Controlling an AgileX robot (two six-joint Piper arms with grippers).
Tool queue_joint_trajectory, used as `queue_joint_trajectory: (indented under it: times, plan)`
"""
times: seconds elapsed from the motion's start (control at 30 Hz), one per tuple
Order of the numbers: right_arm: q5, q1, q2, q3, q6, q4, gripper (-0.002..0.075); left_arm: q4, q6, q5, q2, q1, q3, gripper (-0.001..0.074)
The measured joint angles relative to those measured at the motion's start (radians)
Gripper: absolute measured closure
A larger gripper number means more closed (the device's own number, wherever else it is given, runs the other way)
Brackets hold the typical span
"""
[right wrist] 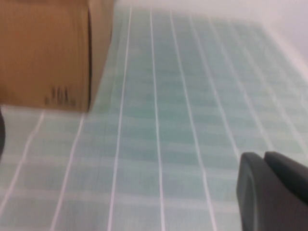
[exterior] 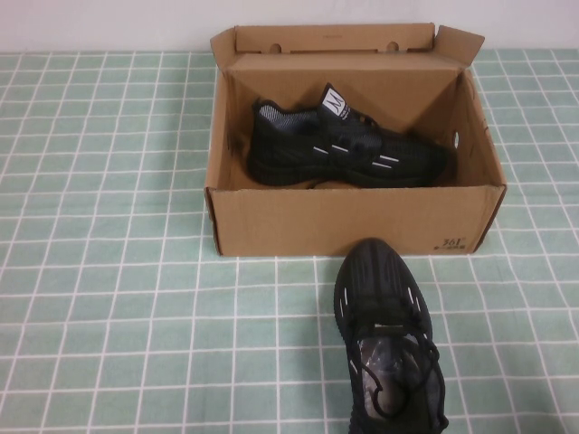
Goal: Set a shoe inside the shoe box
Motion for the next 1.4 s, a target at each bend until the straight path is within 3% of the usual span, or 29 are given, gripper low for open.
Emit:
queue_joint_trajectory:
  times: [0.3, 0.57, 0.7, 0.97, 1.07, 1.2, 1.4]
  plan:
    - [-0.404, 0.0, 0.0, 0.0, 0.011, 0.002, 0.0734, -0.002, -0.145, -0.426, 0.0, 0.0, 0.0, 0.074]
    - [-0.502, 0.0, 0.0, 0.0, 0.011, 0.003, 0.0734, -0.002, -0.128, -0.543, 0.0, 0.0, 0.0, 0.0739]
    - [-0.637, 0.0, 0.0, 0.0, 0.017, 0.007, 0.0734, -0.002, -0.123, -0.624, 0.0, 0.0, 0.0, 0.0739]
    - [-1.084, 0.0, 0.0, -0.003, 0.139, 0.237, 0.0734, -0.002, -0.237, -0.977, 0.0, 0.0, 0.0, 0.0739]
    - [-1.103, 0.0, 0.0, -0.064, 0.175, 0.328, 0.0734, -0.002, -0.28, -1.022, 0.0, 0.0, -0.019, 0.0739]
    - [-1.008, 0.0, 0.0, -0.223, 0.234, 0.405, 0.0734, -0.002, -0.307, -0.955, -0.002, 0.0, -0.119, 0.0739]
    - [-0.891, 0.0, 0.117, -0.493, 0.243, 0.379, 0.0734, -0.002, -0.312, -0.884, 0.011, 0.0, -0.313, 0.0739]
